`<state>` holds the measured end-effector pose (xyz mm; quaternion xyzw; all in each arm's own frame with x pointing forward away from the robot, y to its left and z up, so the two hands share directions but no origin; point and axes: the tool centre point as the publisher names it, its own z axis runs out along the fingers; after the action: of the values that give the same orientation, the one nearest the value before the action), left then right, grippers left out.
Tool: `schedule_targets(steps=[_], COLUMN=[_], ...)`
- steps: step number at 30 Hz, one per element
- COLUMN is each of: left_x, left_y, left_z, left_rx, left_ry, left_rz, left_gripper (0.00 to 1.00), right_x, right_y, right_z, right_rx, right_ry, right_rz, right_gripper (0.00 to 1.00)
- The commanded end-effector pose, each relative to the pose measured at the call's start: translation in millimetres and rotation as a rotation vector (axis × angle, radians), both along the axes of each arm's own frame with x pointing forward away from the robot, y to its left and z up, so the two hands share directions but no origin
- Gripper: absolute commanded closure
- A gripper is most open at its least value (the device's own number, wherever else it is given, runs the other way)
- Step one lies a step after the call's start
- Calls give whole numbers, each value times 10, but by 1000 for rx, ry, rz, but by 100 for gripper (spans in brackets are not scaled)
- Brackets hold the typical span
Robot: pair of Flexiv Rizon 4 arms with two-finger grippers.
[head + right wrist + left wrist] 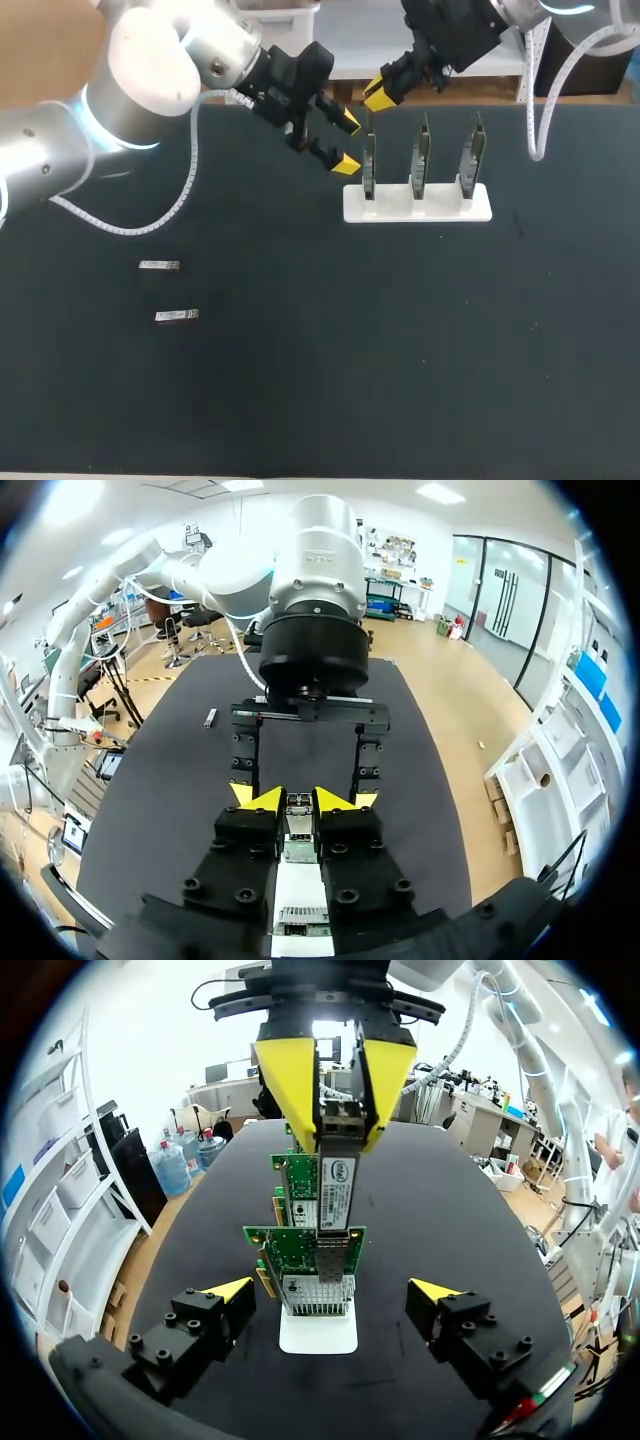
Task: Pick up the optical module with the left hand, and insert it into the network port with the right hand.
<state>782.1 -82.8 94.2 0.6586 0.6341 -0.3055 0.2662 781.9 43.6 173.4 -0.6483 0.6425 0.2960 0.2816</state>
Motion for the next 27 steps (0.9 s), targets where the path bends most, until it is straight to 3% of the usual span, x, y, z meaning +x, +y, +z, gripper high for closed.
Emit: schedule_targets(steps=[1,27], left_x=[21,21], left_y=[-9,-9], left_z=[4,4], left_rx=[5,5], left_ry=[4,4], left_rz=[-2,-2], left_gripper=[0,0], right_x=[9,14], right_y=[8,17], right_z=[-22,-143], right_rx=[-4,-14], right_ry=[1,27], right_rz=[1,8], right_gripper=[100,100])
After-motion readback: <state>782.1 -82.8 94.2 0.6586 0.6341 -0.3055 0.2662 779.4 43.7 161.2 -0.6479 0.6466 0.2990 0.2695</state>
